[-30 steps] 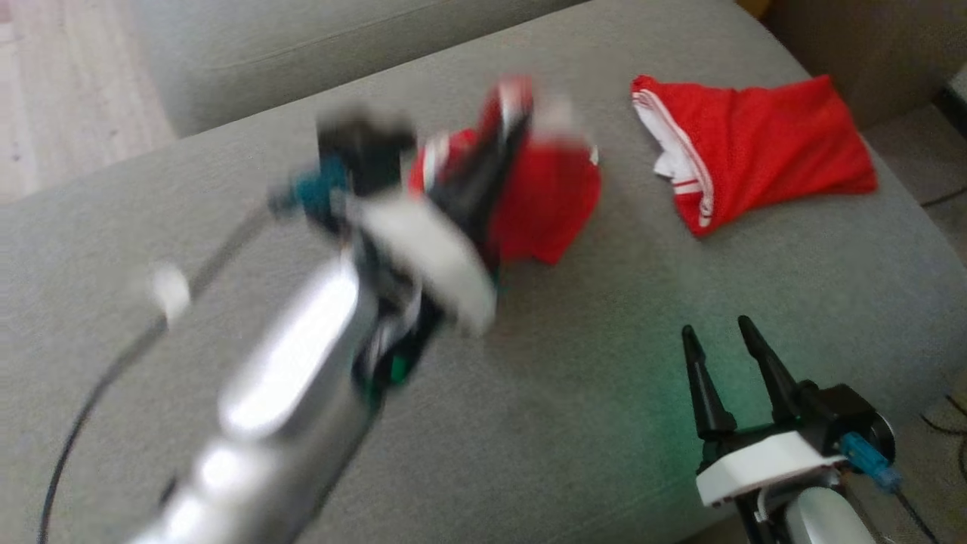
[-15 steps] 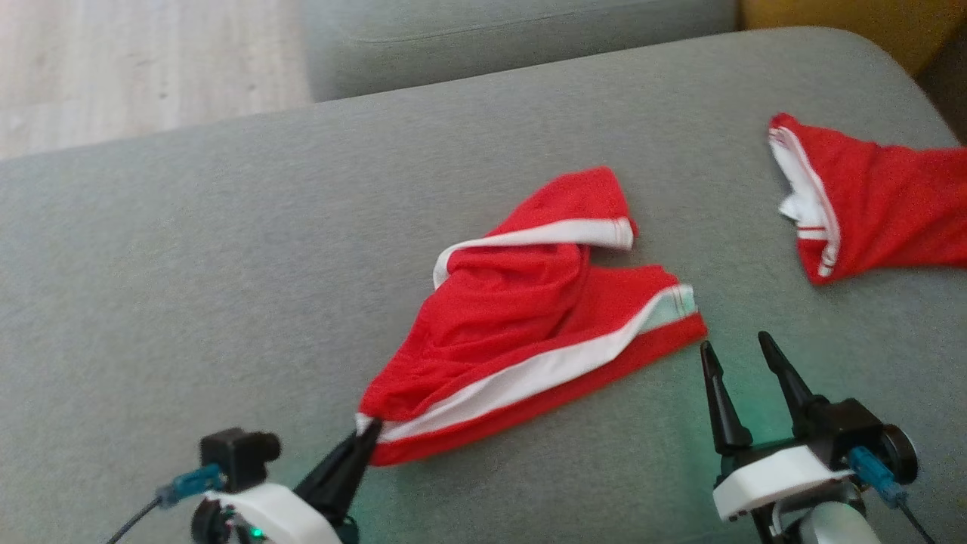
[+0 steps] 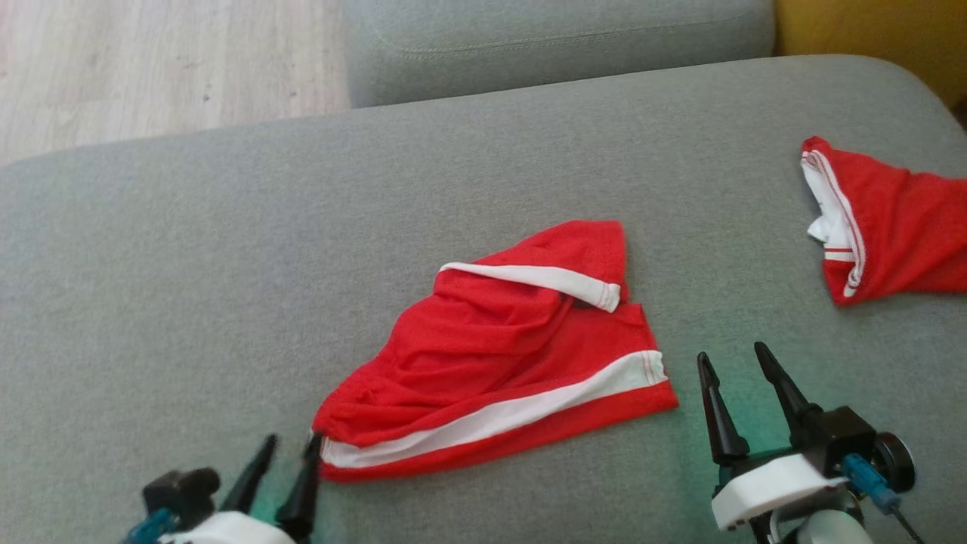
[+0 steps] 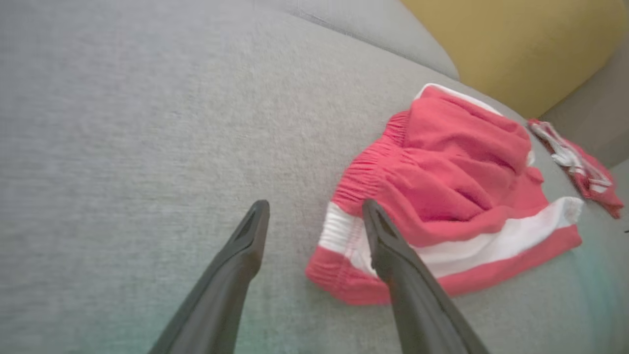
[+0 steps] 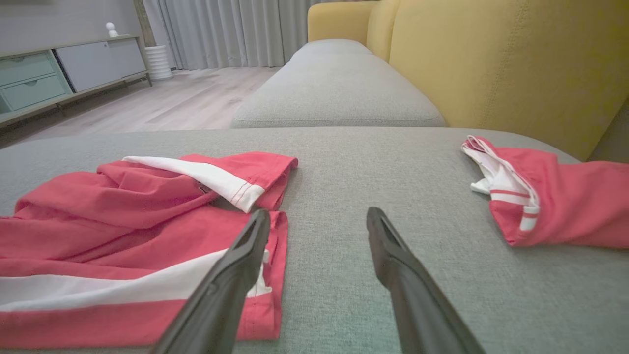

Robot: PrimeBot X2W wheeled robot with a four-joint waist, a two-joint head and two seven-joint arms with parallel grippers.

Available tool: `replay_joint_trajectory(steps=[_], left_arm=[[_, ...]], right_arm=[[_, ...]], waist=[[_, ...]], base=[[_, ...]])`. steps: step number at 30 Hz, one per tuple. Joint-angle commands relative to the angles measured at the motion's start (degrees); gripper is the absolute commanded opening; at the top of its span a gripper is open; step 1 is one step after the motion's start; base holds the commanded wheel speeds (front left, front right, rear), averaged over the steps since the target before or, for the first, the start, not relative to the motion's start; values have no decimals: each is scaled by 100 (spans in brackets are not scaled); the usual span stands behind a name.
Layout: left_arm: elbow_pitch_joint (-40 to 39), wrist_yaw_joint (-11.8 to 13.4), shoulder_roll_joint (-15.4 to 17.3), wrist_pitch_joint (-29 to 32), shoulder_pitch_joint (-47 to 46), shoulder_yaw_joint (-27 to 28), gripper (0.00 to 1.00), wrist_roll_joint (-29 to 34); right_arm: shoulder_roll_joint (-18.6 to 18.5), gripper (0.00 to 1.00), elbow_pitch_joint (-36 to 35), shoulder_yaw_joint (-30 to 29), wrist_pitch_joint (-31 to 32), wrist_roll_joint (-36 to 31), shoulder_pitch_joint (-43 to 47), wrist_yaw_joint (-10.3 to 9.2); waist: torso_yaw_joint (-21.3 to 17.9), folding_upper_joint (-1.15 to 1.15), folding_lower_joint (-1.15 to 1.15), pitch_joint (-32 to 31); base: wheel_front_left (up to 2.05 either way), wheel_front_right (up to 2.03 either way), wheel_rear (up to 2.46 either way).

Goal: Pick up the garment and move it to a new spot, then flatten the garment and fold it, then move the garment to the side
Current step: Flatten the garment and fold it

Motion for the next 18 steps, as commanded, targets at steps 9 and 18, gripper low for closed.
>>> replay_joint_trajectory(steps=[9, 18], left_arm=[[-783, 1101, 212, -762, 364, 822, 100, 685], [-1556, 1502, -194, -817, 806, 1305, 100, 2000]], right_arm=[[-33, 100, -245, 37, -79, 12, 45, -4], [-29, 100, -441, -63, -79, -3, 183, -4]], waist=[[-215, 0, 0, -162], [-287, 0, 0, -373]], base=[[0, 0, 0], [0, 0, 0]])
